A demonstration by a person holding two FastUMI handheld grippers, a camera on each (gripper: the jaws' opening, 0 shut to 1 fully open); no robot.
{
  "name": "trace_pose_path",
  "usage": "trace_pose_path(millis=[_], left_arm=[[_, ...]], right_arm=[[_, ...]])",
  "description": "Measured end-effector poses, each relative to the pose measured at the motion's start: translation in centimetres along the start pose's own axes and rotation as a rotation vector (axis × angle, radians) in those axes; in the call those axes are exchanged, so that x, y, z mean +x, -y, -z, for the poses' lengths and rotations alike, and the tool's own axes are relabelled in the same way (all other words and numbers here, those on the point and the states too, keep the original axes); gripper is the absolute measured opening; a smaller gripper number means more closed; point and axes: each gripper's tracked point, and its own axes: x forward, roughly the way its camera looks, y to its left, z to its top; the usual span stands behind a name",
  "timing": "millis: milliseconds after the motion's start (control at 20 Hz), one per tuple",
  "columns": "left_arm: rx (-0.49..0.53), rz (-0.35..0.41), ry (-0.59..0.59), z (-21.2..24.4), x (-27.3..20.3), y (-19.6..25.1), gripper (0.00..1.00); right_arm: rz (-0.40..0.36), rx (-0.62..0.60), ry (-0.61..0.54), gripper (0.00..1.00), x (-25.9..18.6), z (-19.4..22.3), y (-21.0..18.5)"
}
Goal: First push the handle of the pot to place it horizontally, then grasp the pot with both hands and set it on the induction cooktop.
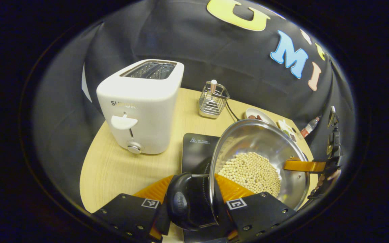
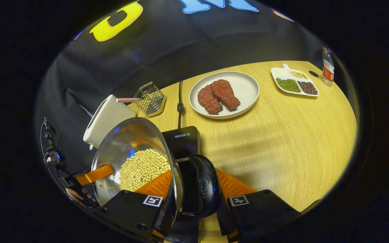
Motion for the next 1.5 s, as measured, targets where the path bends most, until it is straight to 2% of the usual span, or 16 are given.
trace_pose_path(millis=[250,350,400,450,500,550,650,700,800,850,900,1000,1050,1150,1250,1500], left_arm=[[0.006,-0.018,-0.019,0.2,-0.1,-0.2,0.63],[0.030,-0.059,-0.024,0.4,0.1,-0.8,0.62],[0.045,-0.089,-0.025,0.3,-0.1,-1.3,0.62],[0.045,-0.095,-0.017,0.0,-0.2,-1.3,0.82],[0.044,-0.104,-0.018,-0.1,-0.3,-1.3,0.87],[0.045,-0.110,-0.031,0.2,-0.5,-1.3,0.90],[0.051,-0.138,-0.035,0.2,-1.3,-1.5,0.86],[0.046,-0.155,-0.013,-0.4,-1.8,-1.6,0.90],[0.037,-0.169,0.024,-1.1,-3.3,-1.3,0.90],[0.037,-0.174,0.037,-1.2,-4.2,-1.0,0.86],[0.042,-0.184,0.052,-1.5,-5.1,-0.8,0.90],[0.054,-0.240,0.121,-2.7,-7.3,-1.1,0.85],[0.053,-0.274,0.175,-3.9,-8.8,-1.1,0.89],[0.058,-0.325,0.269,-5.8,-11.7,-0.3,0.89],[0.089,-0.340,0.353,-7.3,-14.6,2.0,0.86],[0.147,-0.383,0.539,-10.1,-21.7,8.5,0.89]], right_arm=[[-0.001,-0.001,0.007,0.55,-0.2,-0.2,-0.1],[0.007,-0.009,0.015,0.55,-0.4,-0.3,0.1],[0.011,-0.013,0.010,0.69,-0.6,-0.1,0.3],[0.011,-0.018,0.007,0.84,-0.8,-0.3,0.4],[0.018,-0.028,0.015,0.98,-1.3,-0.5,0.6],[0.021,-0.036,0.029,0.98,-1.7,-0.8,0.7],[0.027,-0.046,0.055,0.98,-2.5,-1.4,0.8],[0.028,-0.047,0.055,0.98,-2.9,-1.4,0.8],[0.029,-0.059,0.059,0.98,-3.9,-1.4,0.8],[0.029,-0.073,0.068,0.98,-4.6,-1.5,0.7],[0.029,-0.090,0.075,0.98,-5.4,-1.6,0.8],[0.036,-0.131,0.083,0.98,-7.1,-1.3,1.3],[0.045,-0.164,0.092,0.98,-8.1,-1.2,1.8],[0.078,-0.221,0.125,0.98,-10.5,-1.4,3.2],[0.101,-0.247,0.185,0.98,-13.4,-2.2,4.6],[0.166,-0.291,0.430,0.98,-22.1,-6.7,8.4]])
